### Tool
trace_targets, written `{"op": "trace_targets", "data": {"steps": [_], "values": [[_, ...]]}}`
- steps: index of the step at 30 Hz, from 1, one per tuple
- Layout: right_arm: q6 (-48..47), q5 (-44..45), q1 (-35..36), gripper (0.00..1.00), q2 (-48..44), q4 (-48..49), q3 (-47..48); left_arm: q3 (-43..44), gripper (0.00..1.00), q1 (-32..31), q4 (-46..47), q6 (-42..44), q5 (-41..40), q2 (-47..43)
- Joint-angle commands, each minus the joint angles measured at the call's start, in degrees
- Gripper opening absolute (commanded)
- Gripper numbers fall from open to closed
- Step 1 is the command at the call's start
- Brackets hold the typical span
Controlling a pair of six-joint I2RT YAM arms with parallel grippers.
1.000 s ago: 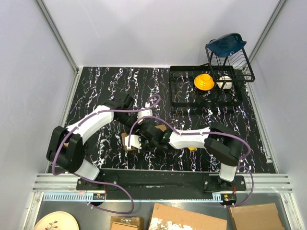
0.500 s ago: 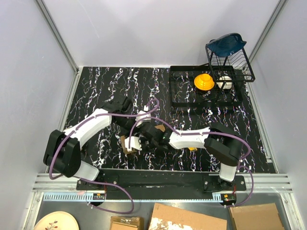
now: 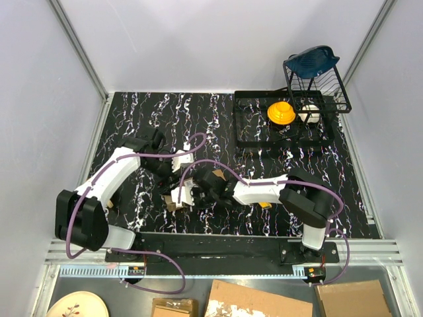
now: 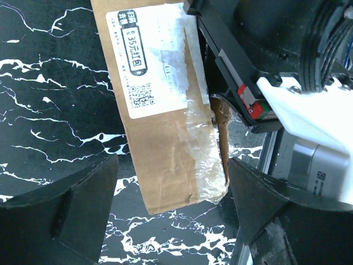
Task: Unpack the express box
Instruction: Open the express box at the center of the board.
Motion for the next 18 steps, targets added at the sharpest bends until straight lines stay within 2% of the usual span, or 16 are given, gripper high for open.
{"op": "trace_targets", "data": {"steps": [1,6,13,16,18], "values": [[6.5,4.8,-4.1,0.07,1.8,1.7,0.2,-1.2,0.84,-1.3,-15.3,5.2,5.4,-3.3],[7.0,4.5,-4.1,0.07,2.3,1.6,0.8,-3.0,0.85,-1.6,-8.0,-0.8,6.4,-3.5],[9.5,4.4,-4.9,0.07,2.7,3.0,1.2,-8.6,0.83,-3.5,7.4,-11.5,2.0,-5.3],[10.6,4.2,-5.7,0.07,3.5,3.1,1.8,-7.8,0.83,-2.5,9.4,-14.7,-0.5,-6.8],[10.7,3.9,-6.4,0.07,3.5,3.1,1.7,-5.1,0.83,0.8,7.4,-13.6,-0.3,-7.2]]}}
